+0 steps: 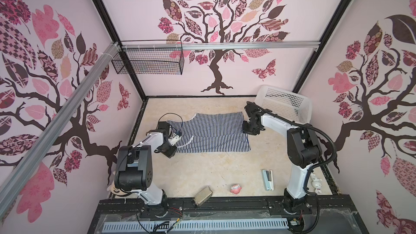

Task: Fold and stack tank tops
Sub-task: Smooth out the tank top at the center of the table, then rotate the tank top at the center of the table.

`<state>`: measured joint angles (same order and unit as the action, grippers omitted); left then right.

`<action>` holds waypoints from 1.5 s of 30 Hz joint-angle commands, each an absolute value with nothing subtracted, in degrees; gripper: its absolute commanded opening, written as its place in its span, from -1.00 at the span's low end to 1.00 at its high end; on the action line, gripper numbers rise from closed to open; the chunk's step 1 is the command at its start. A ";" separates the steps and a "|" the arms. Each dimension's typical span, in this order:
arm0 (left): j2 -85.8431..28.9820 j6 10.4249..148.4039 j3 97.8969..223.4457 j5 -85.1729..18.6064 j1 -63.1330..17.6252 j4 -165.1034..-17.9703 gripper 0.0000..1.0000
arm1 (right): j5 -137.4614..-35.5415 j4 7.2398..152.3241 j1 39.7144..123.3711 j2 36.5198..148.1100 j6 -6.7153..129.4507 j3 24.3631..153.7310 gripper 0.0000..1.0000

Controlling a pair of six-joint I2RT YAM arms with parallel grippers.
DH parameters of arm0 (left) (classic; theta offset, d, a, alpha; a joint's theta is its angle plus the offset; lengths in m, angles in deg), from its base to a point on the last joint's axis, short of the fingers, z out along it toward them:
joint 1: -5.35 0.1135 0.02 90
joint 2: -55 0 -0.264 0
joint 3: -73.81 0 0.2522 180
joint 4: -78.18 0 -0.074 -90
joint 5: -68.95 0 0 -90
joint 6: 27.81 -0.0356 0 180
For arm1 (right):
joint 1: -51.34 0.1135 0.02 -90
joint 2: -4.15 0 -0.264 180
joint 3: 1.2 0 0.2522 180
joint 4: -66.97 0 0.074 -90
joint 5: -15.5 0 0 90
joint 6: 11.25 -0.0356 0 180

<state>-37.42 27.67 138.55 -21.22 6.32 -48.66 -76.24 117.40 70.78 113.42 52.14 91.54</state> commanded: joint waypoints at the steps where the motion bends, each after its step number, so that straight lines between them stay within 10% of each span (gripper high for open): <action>1: -38.25 29.22 139.07 -19.06 6.57 -50.69 -0.09 | -75.59 119.38 72.01 105.13 51.61 88.70 -0.16; 18: -39.48 31.30 139.18 -18.62 6.66 -52.65 -0.08 | -78.33 111.04 80.53 102.83 48.65 70.49 -0.50; 45: -25.50 32.62 141.47 -23.40 7.02 -44.64 -0.05 | -82.51 116.11 80.52 86.63 46.21 63.67 -0.19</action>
<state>-27.72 31.02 137.91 -19.99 6.93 -46.95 -83.06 114.10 80.55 86.50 46.55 61.48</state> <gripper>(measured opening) 0.471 0.401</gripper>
